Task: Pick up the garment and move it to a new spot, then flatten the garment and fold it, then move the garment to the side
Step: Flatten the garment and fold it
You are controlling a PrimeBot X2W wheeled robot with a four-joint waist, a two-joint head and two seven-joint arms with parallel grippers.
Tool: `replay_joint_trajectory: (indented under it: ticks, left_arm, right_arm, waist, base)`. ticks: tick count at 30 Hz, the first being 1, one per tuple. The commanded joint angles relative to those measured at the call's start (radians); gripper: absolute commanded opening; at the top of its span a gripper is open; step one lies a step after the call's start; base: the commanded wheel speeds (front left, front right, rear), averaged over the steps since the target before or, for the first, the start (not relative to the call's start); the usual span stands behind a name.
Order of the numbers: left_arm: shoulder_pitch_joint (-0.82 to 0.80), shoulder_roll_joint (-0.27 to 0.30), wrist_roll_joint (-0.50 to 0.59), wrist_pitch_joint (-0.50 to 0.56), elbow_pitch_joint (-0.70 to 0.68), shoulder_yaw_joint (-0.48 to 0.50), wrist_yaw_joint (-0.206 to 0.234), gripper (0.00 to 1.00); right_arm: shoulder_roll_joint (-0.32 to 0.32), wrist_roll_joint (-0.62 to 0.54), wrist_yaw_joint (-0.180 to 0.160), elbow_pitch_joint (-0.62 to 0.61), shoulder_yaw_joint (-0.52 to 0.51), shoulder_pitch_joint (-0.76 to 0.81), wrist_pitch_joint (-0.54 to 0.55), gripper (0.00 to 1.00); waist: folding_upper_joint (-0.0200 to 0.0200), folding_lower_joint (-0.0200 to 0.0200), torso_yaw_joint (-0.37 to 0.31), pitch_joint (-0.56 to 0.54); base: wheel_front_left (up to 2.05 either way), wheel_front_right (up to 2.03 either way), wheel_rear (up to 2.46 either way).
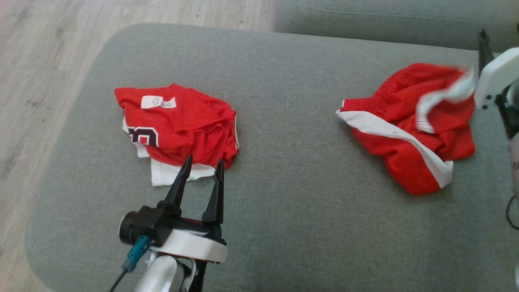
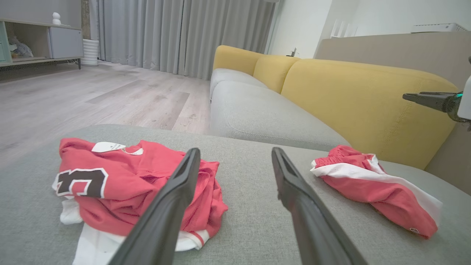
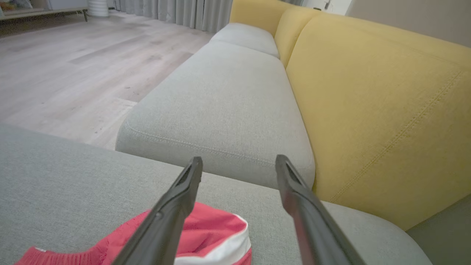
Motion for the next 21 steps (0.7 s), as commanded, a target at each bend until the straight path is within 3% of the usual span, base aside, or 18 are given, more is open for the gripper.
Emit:
replay_joint_trajectory:
  ticks: [1, 7, 13, 21]
  left_arm:
    - [-0.027, -0.002, 0.004, -0.010, -0.031, 0.033, -0.001, 1.00]
    - [-0.022, -0.002, 0.007, -0.010, -0.036, 0.046, 0.002, 1.00]
    - [-0.008, -0.002, 0.005, -0.010, -0.041, 0.046, 0.007, 1.00]
    - [0.008, -0.002, 0.016, -0.010, -0.052, 0.066, 0.005, 1.00]
  right_arm:
    - [0.019, -0.017, 0.007, -0.027, 0.004, -0.038, -0.034, 1.00]
    - [0.131, -0.017, 0.007, -0.064, -0.013, 0.019, -0.196, 1.00]
    - [0.236, 0.083, 0.007, -0.194, 0.036, 0.217, -0.305, 1.00]
    - [0.266, 0.265, 0.007, -0.432, 0.088, 0.556, -0.312, 1.00]
  waist:
    - [0.0000, -0.0001, -0.010, -0.007]
    - [0.0000, -0.0001, -0.053, -0.033]
    - [0.0000, -0.0001, -0.083, -0.062]
    - [0.0000, -0.0001, -0.118, -0.054]
  base:
    - [0.00, 0.00, 0.00]
    - [0.00, 0.00, 0.00]
    - [0.00, 0.00, 0.00]
    - [0.00, 0.00, 0.00]
